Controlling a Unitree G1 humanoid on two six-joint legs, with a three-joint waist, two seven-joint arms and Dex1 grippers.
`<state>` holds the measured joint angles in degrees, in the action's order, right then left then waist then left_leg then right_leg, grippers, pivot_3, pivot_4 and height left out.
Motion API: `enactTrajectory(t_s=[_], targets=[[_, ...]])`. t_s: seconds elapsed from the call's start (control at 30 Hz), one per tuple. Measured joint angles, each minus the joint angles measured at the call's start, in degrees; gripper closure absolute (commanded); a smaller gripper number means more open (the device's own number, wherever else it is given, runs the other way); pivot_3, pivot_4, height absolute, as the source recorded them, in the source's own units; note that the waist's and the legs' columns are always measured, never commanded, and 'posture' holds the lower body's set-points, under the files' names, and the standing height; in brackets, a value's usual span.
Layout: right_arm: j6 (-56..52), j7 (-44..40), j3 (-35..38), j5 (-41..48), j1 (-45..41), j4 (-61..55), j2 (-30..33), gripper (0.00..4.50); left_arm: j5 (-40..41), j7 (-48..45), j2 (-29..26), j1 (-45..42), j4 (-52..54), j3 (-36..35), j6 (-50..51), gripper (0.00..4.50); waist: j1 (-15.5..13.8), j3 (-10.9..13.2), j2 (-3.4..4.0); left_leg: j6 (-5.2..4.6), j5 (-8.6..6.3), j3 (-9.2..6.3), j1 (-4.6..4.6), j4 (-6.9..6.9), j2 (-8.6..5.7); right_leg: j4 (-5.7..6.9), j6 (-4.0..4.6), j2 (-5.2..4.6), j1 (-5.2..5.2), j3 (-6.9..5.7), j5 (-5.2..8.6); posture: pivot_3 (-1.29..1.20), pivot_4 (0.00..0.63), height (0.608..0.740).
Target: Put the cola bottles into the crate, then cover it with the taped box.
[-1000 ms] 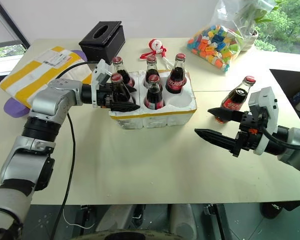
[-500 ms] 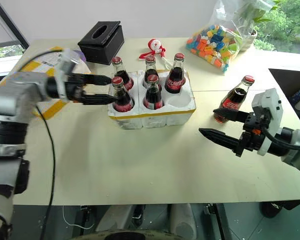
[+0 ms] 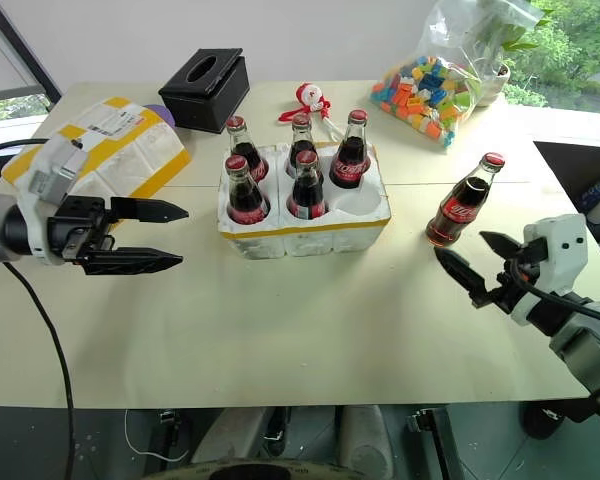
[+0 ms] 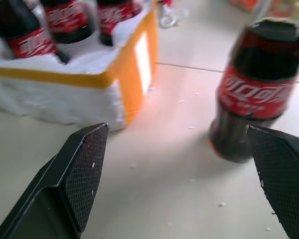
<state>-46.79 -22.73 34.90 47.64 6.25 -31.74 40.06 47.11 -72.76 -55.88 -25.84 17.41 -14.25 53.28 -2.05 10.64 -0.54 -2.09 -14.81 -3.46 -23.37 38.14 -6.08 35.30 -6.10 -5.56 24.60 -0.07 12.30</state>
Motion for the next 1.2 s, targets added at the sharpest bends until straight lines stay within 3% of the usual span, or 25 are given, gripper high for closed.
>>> enactTrajectory(t_s=[0.27,0.57,1.03,1.13,1.2], targets=[[3.34,3.14,-4.45,-4.9,-9.11,11.14,-2.95,0.0,3.57,4.65,0.78,2.3,2.98,-1.48,-0.03,0.06,-0.03,0.0,0.02,0.03,0.03,0.0,0.0,-0.07,-0.01,0.05,-0.03,0.01,0.05,-0.01,-0.02,0.0,0.15,0.732],[10.62,-1.27,-9.84,-11.52,-15.8,26.74,-3.61,0.0,7.33,8.07,0.68,4.55,5.82,-3.17,0.2,0.06,0.15,0.0,0.08,0.04,0.03,0.0,0.0,-0.08,-0.01,0.08,-0.04,0.02,0.06,-0.01,-0.03,0.0,0.15,0.732],[16.4,-4.81,-12.37,-15.38,-25.45,39.42,-5.35,0.0,8.46,9.48,-0.16,5.0,6.03,-3.29,-1.17,0.06,0.51,-0.01,0.15,0.06,0.04,0.0,0.0,-0.11,-0.01,0.09,-0.06,0.03,0.08,-0.02,-0.04,0.0,0.15,0.732],[17.48,-5.11,-13.15,-15.97,-26.77,40.78,-6.32,0.85,8.37,9.39,-0.25,4.66,5.54,-2.66,-1.59,0.0,0.75,-0.02,0.16,0.06,0.05,0.0,0.0,-0.12,-0.02,0.09,-0.1,0.03,0.08,-0.02,-0.06,0.0,0.15,0.732],[18.01,-5.43,-13.58,-16.05,-26.9,40.77,-6.74,1.68,8.31,9.36,-0.25,4.56,5.13,-2.25,-1.72,0.0,0.95,-0.02,0.15,0.07,0.05,-0.01,0.0,-0.13,-0.02,0.09,-0.16,0.03,0.07,-0.02,-0.1,0.0,0.15,0.732]])
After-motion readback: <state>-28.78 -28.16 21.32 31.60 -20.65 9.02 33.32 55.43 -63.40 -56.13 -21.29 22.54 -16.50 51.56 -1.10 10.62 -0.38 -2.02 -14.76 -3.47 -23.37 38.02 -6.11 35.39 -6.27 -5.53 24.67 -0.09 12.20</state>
